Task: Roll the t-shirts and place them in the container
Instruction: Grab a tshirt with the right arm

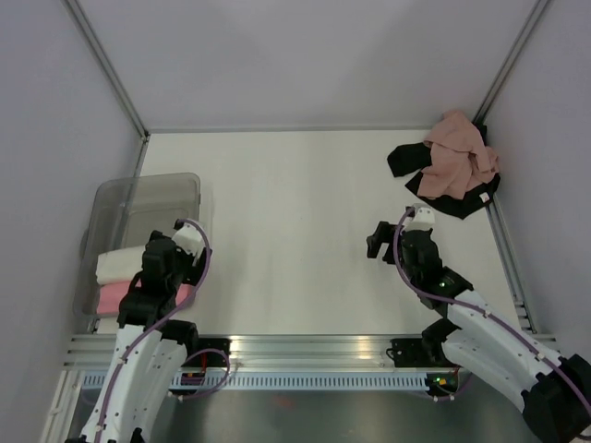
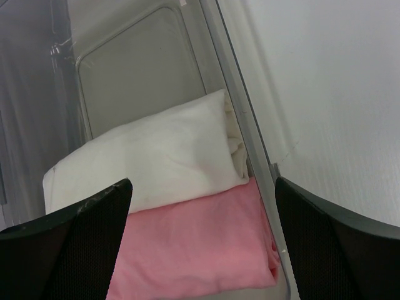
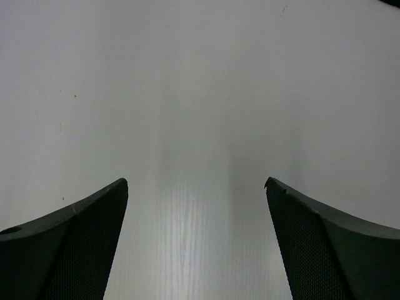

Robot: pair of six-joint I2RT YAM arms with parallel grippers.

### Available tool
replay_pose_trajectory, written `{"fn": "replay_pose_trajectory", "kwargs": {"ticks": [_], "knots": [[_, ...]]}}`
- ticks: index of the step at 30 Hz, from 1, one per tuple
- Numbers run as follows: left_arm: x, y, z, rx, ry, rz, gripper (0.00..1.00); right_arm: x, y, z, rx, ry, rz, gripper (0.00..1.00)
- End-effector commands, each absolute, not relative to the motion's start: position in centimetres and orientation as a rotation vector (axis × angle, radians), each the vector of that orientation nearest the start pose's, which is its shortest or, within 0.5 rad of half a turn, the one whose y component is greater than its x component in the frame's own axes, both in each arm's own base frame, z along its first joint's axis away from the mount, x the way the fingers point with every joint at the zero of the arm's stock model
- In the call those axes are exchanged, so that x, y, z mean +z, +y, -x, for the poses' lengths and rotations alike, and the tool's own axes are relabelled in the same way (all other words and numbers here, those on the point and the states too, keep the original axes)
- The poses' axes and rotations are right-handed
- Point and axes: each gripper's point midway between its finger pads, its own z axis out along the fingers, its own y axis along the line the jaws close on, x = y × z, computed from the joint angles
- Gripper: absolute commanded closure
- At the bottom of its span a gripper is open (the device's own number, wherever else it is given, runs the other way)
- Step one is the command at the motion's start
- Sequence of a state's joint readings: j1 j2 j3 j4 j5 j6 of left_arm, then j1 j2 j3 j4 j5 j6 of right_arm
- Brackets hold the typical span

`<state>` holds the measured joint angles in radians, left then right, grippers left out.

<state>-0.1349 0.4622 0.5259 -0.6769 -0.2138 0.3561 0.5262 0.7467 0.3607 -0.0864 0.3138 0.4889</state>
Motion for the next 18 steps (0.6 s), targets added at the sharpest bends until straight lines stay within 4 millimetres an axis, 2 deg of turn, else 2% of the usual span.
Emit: {"fn": "replay_pose_trajectory", "kwargs": {"ticks": [1, 2, 3, 4, 5, 6, 7, 8, 9, 10, 11, 12, 13, 14, 15, 16, 17, 18], "knots": [[13.9, 2.6, -20.9, 0.359, 2.151, -0.354, 0.0, 16.8, 13.4, -29.4, 0.38, 1.938, -0.125, 0.03], [13.8, 2.4, -21.0, 0.351, 2.155, -0.375, 0.0, 20.2, 14.5, -31.2, 0.393, 1.9, -0.099, 0.04], [13.8, 2.1, -21.1, 0.337, 2.158, -0.388, 0.0, 17.9, 15.5, -33.1, 0.312, 2.003, -0.028, 0.04], [13.8, 1.4, -21.3, 0.292, 2.162, -0.418, 0.0, 16.8, 15.6, -34.0, 0.244, 2.087, -0.006, 0.04], [14.0, 0.9, -21.6, 0.271, 2.159, -0.461, 0.0, 20.9, 16.7, -36.9, 0.242, 2.042, -0.028, 0.05], [15.1, 0.4, -22.0, 0.248, 2.136, -0.492, 0.0, 17.2, 17.1, -39.1, 0.197, 2.16, -0.017, 0.07], [15.8, -0.5, -22.4, 0.202, 2.117, -0.538, 0.0, 17.0, 17.5, -40.6, 0.24, 2.19, -0.03, 0.08], [15.9, -0.8, -22.8, 0.2, 2.129, -0.609, 0.0, 16.5, 18.1, -43.3, 0.301, 2.2, -0.065, 0.1], [16.7, -1.0, -23.3, 0.199, 2.116, -0.638, 0.0, 16.3, 15.9, -45.7, 0.361, 2.193, -0.154, 0.12], [18.8, -1.2, -24.3, 0.206, 2.078, -0.647, 0.0, 16.1, 14.2, -47.6, 0.373, 2.173, -0.264, 0.13], [18.9, -1.3, -25.3, 0.208, 2.104, -0.673, 0.0, 15.2, 12.3, -49.9, 0.335, 2.177, -0.333, 0.15], [21.1, -1.5, -26.4, 0.211, 2.075, -0.665, 0.0, 14.7, 8.2, -51.5, 0.257, 2.162, -0.433, 0.15], [21.8, -1.6, -27.2, 0.208, 2.074, -0.666, 0.0, 13.7, 5.4, -51.9, 0.151, 2.172, -0.512, 0.15], [22.2, -2.2, -27.9, 0.173, 2.075, -0.67, 0.0, 13.4, 3.4, -53.3, 0.08, 2.16, -0.553, 0.15], [21.6, -2.6, -29.0, 0.149, 2.114, -0.682, 0.0, 13.1, 0.8, -53.6, 0.009, 2.152, -0.6, 0.15], [23.4, -3.3, -30.0, 0.118, 2.082, -0.676, 0.0, 13.6, -1.2, -54.1, -0.085, 2.122, -0.638, 0.15], [23.7, -3.7, -30.8, 0.1, 2.083, -0.676, 0.0, 12.7, -2.3, -54.4, -0.134, 2.134, -0.644, 0.16], [24.5, -4.3, -31.9, 0.069, 2.076, -0.681, 0.0, 12.6, -4.0, -54.5, -0.17, 2.127, -0.673, 0.16]]}}
